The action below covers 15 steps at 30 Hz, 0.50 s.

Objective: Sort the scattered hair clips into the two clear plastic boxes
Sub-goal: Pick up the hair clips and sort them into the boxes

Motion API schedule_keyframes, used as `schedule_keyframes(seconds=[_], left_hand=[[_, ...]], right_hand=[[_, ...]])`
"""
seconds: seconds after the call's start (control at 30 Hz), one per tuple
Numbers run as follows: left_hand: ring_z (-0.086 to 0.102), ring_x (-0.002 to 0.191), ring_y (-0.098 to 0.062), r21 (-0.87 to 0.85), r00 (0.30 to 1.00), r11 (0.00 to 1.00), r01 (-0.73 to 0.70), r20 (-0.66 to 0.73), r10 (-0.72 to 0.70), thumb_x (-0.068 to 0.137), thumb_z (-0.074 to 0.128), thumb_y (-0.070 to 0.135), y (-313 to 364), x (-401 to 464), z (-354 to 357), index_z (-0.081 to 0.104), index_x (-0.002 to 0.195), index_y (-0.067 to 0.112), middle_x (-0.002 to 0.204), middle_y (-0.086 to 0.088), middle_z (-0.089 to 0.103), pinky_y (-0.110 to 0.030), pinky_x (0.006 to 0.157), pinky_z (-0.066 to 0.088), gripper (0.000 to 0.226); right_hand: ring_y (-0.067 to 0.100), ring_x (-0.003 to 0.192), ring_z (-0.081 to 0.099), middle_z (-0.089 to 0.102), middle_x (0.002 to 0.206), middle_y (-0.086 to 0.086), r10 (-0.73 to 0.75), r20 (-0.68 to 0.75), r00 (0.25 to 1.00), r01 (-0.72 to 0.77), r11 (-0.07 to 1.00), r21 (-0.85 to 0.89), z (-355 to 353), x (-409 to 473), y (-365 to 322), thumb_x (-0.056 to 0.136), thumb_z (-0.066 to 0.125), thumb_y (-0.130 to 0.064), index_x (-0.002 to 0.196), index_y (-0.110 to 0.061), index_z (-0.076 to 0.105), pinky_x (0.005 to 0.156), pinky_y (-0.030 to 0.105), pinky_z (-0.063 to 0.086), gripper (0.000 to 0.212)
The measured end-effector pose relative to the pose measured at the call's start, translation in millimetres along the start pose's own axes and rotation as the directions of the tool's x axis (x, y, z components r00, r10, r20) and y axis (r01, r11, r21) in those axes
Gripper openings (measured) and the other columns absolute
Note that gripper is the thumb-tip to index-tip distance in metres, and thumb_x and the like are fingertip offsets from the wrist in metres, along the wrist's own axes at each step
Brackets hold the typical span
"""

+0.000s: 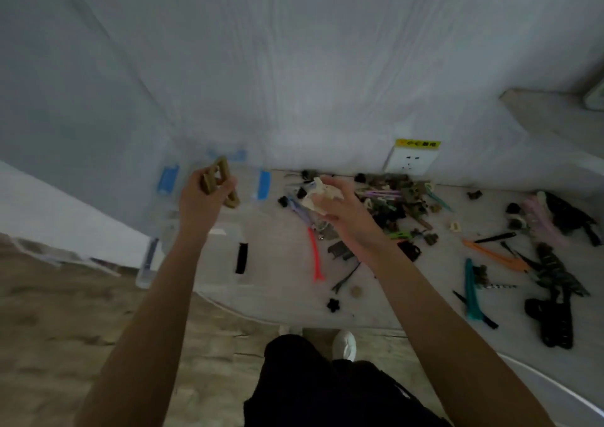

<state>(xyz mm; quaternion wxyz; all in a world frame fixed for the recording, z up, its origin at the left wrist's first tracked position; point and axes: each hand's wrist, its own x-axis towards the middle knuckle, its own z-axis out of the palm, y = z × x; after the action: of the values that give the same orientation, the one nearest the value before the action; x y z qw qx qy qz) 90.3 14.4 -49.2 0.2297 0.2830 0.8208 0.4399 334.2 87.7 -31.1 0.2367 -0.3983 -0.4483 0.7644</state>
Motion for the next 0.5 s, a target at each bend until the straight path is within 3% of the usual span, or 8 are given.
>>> schedule_keyframes(seconds=[0.07, 0.13, 0.23, 0.27, 0.33, 0.4, 0.5], left_hand=[[0.068, 0.069, -0.015, 0.088, 0.999, 0.996, -0.005, 0.040, 0.002, 0.079, 0.069, 0.030, -9.9, 16.3, -17.0, 0.060, 0.106, 0.010, 0.080, -0.012, 0.068, -0.031, 0.072, 0.053, 0.035], [0.062, 0.061, -0.005, 0.208, 0.995, 0.978, -0.030, 0.099, 0.010, 0.083, 0.066, 0.019, -14.6, 28.1, -23.9, 0.057, 0.115, 0.008, 0.080, -0.007, 0.064, -0.028, 0.071, 0.051, 0.035], [0.061, 0.095, -0.022, 0.257, 0.988, 0.965, -0.060, 0.156, 0.019, 0.081, 0.067, 0.014, -17.9, 48.6, -23.9, 0.044, 0.133, 0.008, 0.110, -0.009, 0.061, -0.034, 0.086, 0.050, 0.056], [0.060, 0.100, -0.025, 0.246, 0.983, 0.967, -0.065, 0.183, 0.020, 0.081, 0.067, 0.015, -18.2, 59.7, -24.0, 0.044, 0.133, 0.009, 0.115, -0.011, 0.061, -0.037, 0.088, 0.050, 0.058], [0.059, 0.091, -0.022, 0.261, 0.972, 0.962, -0.075, 0.234, 0.012, 0.082, 0.064, 0.014, -13.7, 75.8, -21.4, 0.049, 0.127, 0.010, 0.106, -0.007, 0.062, -0.031, 0.078, 0.048, 0.048], [0.059, 0.082, -0.018, 0.305, 0.945, 0.945, -0.117, 0.328, 0.011, 0.082, 0.064, 0.017, -11.9, 87.0, -19.0, 0.055, 0.117, 0.009, 0.094, -0.007, 0.064, -0.026, 0.067, 0.042, 0.037], [0.058, 0.088, -0.016, 0.415, 0.847, 0.881, -0.226, 0.531, -0.033, 0.080, 0.068, 0.034, -21.6, 94.2, -17.3, 0.058, 0.112, 0.014, 0.097, -0.001, 0.064, -0.025, 0.071, 0.039, 0.039]], right_hand=[[0.005, 0.089, 0.061, 0.057, 0.103, -0.001, -0.046, -0.004, 0.999, 0.045, 0.992, -0.119, 22.1, 14.5, 0.2, 0.079, 0.072, -0.016, 0.132, -0.026, 0.038, 0.077, 0.020, 0.049, 0.064], [0.002, 0.092, 0.057, 0.049, 0.111, -0.001, -0.108, -0.003, 0.994, 0.104, 0.962, -0.251, 43.0, 30.7, 2.2, 0.075, 0.076, -0.013, 0.140, -0.022, 0.029, 0.079, 0.017, 0.052, 0.081], [0.013, 0.116, 0.041, 0.034, 0.133, 0.007, -0.253, 0.023, 0.967, 0.224, 0.808, -0.544, 73.4, 56.9, 3.5, 0.070, 0.079, -0.019, 0.139, -0.015, 0.031, 0.100, 0.023, 0.040, 0.084], [0.012, 0.115, 0.038, 0.032, 0.134, 0.009, -0.286, 0.053, 0.957, 0.256, 0.744, -0.617, 85.2, 65.6, 1.8, 0.070, 0.079, -0.020, 0.138, -0.014, 0.032, 0.098, 0.017, 0.033, 0.083], [0.012, 0.110, 0.037, 0.033, 0.131, 0.010, -0.338, 0.078, 0.938, 0.296, 0.662, -0.688, 104.8, 80.4, 1.0, 0.069, 0.079, -0.018, 0.135, -0.011, 0.034, 0.091, 0.013, 0.030, 0.080], [0.015, 0.107, 0.039, 0.035, 0.127, 0.010, -0.378, 0.068, 0.923, 0.310, 0.628, -0.714, 119.4, 93.4, 2.8, 0.067, 0.080, -0.016, 0.130, -0.010, 0.039, 0.093, 0.024, 0.039, 0.075], [0.024, 0.113, 0.040, 0.035, 0.129, 0.012, -0.393, 0.052, 0.918, 0.280, 0.549, -0.787, 130.1, 105.5, 9.5, 0.065, 0.079, -0.020, 0.127, -0.012, 0.043, 0.097, 0.039, 0.041, 0.072]])
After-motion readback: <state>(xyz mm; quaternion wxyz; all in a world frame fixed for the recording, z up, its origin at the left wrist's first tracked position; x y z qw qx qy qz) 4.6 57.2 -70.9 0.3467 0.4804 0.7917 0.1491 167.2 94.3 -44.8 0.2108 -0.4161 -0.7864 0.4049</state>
